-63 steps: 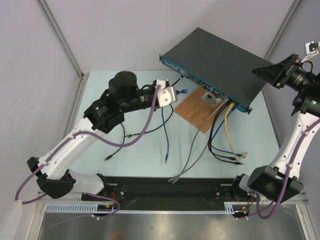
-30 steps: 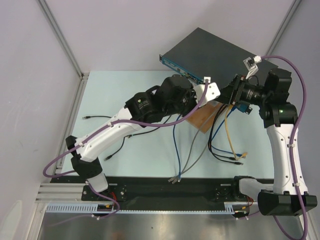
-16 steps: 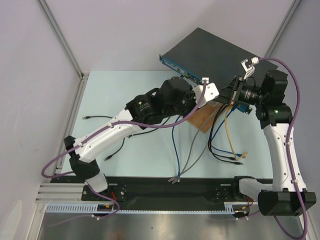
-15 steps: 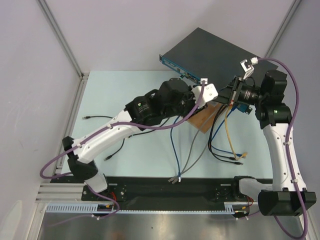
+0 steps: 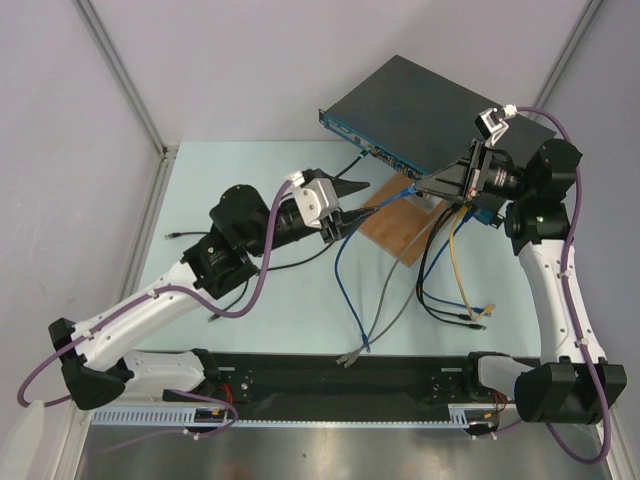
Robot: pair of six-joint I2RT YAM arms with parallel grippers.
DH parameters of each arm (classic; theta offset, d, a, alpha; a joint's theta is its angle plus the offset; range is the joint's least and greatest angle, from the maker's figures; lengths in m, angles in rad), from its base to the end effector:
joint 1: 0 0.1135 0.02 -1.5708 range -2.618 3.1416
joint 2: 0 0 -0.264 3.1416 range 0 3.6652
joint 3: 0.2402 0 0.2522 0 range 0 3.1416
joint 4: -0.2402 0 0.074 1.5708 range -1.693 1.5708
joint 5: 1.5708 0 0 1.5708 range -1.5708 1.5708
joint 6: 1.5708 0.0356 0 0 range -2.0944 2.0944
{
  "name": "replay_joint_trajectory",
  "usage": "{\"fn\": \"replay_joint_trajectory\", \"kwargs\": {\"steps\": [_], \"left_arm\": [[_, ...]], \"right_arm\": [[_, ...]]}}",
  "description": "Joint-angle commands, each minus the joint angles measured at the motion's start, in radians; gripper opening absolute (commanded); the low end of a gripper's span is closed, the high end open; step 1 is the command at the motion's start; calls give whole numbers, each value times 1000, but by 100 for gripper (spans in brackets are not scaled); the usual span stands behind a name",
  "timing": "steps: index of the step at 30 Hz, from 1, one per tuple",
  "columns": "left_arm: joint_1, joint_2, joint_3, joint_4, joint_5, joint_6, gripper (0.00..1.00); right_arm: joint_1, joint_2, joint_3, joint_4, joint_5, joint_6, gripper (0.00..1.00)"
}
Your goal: Insert the plug into the switch port
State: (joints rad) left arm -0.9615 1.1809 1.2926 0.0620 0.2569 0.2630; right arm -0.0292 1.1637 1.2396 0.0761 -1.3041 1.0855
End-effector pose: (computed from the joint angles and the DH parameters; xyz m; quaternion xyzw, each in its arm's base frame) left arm 0.1432 -0.2210 0.4634 0.4468 0.4656 -0.3373 0.6854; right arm 0.2385 0.0274 0.4469 -0.1169 0.6829 0.6453 0.3217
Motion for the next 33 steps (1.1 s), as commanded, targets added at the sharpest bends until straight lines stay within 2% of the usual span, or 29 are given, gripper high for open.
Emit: {"fn": "replay_joint_trajectory", "kwargs": {"steps": [1,10,20,33], "left_arm": [[-3,0,-3,127,84,13,48],[-25,54,14,140,30,47,41],[-57,117,57,104,-30,120,41],[-59,155,73,85,-50,120,15]], "right_arm": [[-1,2,-22,217,-38,186,0],[18,7,9,122,-31,156,0],[23,14,15,62,-24,139,0],[26,27,14,86,-32,148,0]]}}
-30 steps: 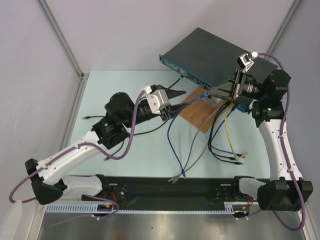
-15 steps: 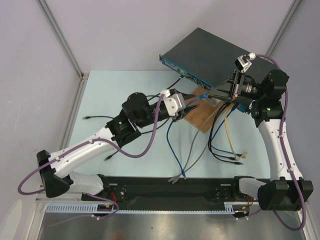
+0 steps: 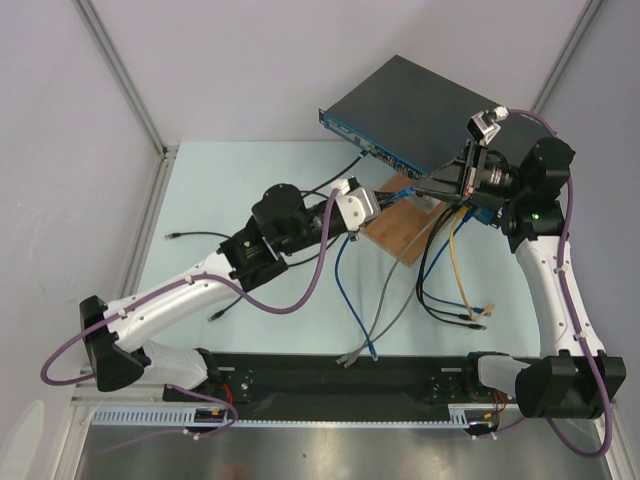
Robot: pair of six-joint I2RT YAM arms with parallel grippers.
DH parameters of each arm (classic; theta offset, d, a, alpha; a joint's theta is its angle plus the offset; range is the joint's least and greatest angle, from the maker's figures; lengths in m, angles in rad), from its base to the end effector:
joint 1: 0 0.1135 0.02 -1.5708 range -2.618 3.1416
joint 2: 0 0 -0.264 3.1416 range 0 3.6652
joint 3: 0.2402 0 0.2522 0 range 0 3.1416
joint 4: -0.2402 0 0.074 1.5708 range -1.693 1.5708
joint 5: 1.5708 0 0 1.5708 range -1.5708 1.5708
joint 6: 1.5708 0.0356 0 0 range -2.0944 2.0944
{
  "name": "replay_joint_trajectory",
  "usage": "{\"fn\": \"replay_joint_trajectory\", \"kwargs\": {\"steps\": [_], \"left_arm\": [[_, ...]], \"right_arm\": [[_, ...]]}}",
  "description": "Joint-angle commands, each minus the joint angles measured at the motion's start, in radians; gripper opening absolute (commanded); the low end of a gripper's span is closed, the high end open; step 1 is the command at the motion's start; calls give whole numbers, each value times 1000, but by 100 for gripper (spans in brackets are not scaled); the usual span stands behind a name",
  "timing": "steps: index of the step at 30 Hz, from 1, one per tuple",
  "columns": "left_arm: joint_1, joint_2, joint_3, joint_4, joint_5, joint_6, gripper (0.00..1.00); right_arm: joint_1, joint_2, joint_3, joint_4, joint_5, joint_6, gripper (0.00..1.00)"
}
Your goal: Insert the plug into the switch port
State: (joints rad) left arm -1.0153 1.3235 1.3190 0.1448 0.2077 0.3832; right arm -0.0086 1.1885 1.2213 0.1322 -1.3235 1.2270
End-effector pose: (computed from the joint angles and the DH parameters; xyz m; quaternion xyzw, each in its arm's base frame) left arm 0.1564 -0.2659 0.4436 0.4797 0.4488 -0.2980 0.6925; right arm 0.2463 0.0324 0.4400 -0.0868 0.6873 0.6702 0.2663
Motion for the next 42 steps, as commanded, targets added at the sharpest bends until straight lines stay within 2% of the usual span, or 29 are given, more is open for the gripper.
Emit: {"fn": "replay_joint_trajectory", "kwargs": {"steps": [1,16,25,35,42], "left_arm": [[-6,16,48,2,-5,0,13],[-6,54,86,-39,-28,11,13],[-5,69,109,-71,-44,16,17],[-6,69,108,-94,-39,23,10],[-6,63,97,-125,-40,28,22]], "right_arm": [[6,2,32,30,-14,8,0],[6,0,29,18,-19,-6,0],[6,-1,30,9,-17,-20,0],[6,2,34,12,-17,-20,0],[2,-4,32,21,-17,-17,0]]}}
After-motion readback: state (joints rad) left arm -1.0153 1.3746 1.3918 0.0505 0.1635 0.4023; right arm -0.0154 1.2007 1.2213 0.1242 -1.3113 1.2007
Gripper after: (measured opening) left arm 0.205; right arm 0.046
